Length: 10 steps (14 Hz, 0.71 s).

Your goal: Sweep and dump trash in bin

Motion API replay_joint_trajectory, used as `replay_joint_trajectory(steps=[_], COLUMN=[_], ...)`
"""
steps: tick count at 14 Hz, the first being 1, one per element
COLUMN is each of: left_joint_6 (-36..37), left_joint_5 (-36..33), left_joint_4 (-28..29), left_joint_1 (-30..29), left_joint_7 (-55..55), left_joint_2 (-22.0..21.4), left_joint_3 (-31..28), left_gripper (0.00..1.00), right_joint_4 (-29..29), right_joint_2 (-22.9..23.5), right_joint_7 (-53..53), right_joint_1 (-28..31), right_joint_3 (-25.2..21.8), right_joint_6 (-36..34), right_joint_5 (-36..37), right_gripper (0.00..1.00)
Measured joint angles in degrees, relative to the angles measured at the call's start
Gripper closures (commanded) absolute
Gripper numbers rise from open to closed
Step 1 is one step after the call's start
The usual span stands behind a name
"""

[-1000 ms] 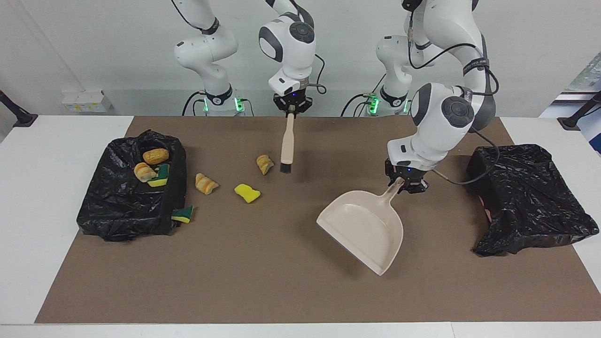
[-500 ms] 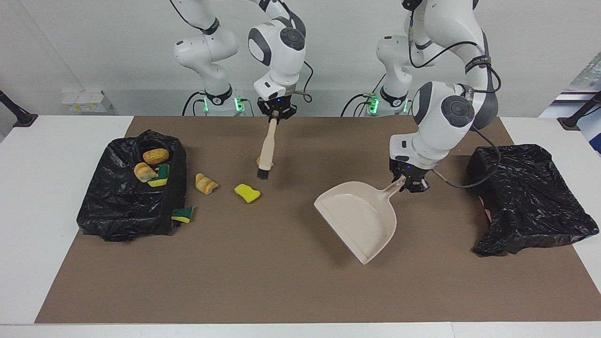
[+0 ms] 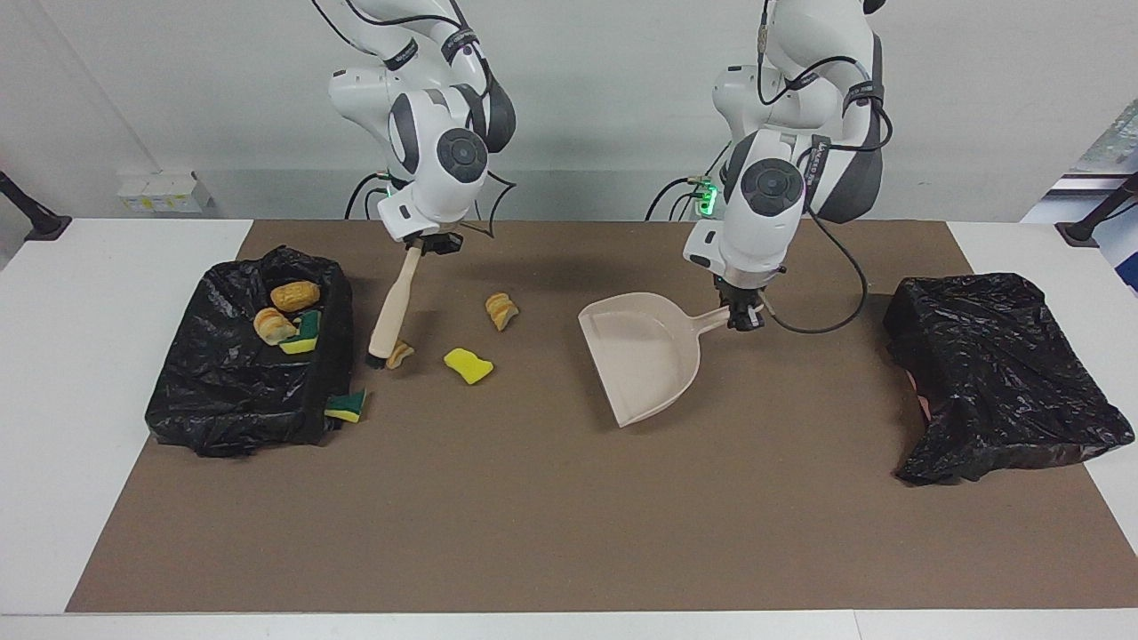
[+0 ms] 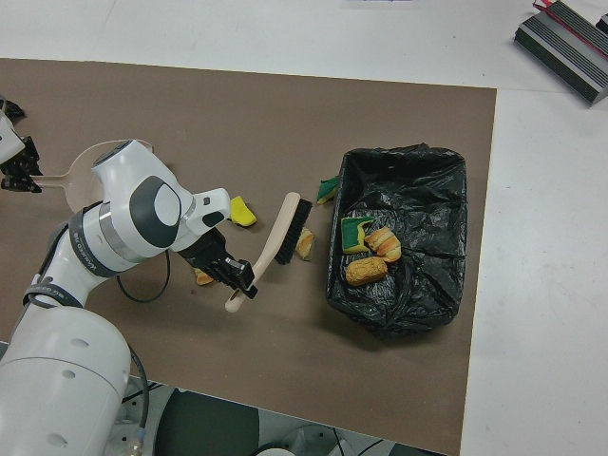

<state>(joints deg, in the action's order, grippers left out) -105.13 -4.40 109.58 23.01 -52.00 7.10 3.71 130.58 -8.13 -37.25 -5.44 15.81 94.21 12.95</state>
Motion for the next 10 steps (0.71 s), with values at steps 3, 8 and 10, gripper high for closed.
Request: replay_joint_trajectory(steps=[3, 8, 10], left_joint_6=[-2.62, -3.43, -3.48], left_joint_5=[-0.17, -3.88, -4.98], left_joint_4=[3.77, 7.26, 8.05], left_joint_1=[2.41, 7.76, 8.93], left_joint_7=[0.13, 10.13, 11.93], left_joint_2=[-1.08, -2.58, -2.59], left_joint_3=[0.03, 0.16, 0.24], left_gripper=[1.0, 1.0, 1.0], right_joint_4=[2.25, 7.38, 7.75], right_joint_2=[-1.2, -3.94, -4.24], right_joint_7=[-0.06, 3.32, 6.16], right_joint_1=[1.24, 3.87, 4.81], right_joint_3=[0.04, 0.12, 0.12], right_joint_6=[0.8, 4.69, 4.69], right_joint_5=[0.05, 0.12, -0.43], right_gripper=[1.0, 1.0, 1.0])
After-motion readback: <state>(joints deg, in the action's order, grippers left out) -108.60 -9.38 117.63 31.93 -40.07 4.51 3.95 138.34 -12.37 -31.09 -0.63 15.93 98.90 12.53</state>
